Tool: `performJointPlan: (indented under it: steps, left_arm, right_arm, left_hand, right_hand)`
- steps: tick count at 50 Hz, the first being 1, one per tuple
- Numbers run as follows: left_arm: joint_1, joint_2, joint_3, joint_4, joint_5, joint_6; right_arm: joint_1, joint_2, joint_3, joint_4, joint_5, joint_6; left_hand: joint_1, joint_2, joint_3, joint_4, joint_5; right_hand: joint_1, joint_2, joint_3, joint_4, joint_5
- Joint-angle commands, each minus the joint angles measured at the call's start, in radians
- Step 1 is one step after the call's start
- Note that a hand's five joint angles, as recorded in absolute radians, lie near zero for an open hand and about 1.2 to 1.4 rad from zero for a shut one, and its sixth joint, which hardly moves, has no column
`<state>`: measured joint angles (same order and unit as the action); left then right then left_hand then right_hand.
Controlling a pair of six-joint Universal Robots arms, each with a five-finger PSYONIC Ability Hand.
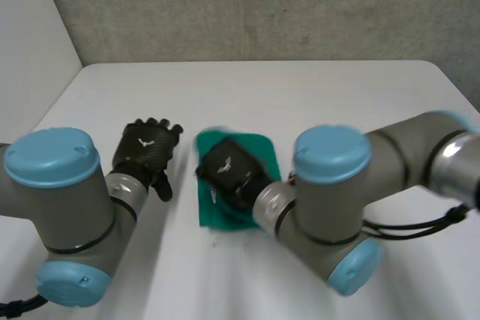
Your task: Fold the towel.
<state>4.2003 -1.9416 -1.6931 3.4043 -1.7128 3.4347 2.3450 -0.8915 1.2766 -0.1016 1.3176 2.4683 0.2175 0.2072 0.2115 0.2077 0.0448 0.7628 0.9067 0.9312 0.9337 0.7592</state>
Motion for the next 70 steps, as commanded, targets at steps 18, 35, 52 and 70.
performJointPlan:
  steps: [18, 35, 52, 70]
  left_arm:
    - [-0.178, -0.155, 0.231, -0.036, 0.002, -0.219]
    - [-0.085, -0.246, 0.170, -0.169, -0.117, -0.195]
    - [-0.091, -0.040, 0.273, -0.169, 0.002, -0.158]
    - [0.070, 0.202, 0.372, -0.382, 0.070, -0.347]
  right_arm:
    - [-0.223, -0.092, 0.037, 0.042, 0.012, 0.449]
    - [-0.257, 0.085, -0.115, 0.250, 0.020, 0.443]
    - [-0.299, -0.154, -0.069, 0.194, 0.146, 0.460]
    - [-0.332, -0.455, 0.006, 0.102, 0.354, 0.460]
  left_hand:
    - [-0.004, 0.006, 0.002, 0.006, -0.006]
    - [-0.030, -0.020, -0.024, -0.021, -0.032]
    - [-0.039, -0.029, -0.033, -0.029, -0.041]
    - [-0.043, -0.033, -0.037, -0.033, -0.045]
  right_hand:
    - [-0.588, -0.732, -0.757, -0.759, -0.759]
    - [-0.588, -0.732, -0.757, -0.759, -0.759]
    - [-0.588, -0.732, -0.757, -0.759, -0.759]
    - [-0.588, -0.732, -0.757, -0.759, -0.759]
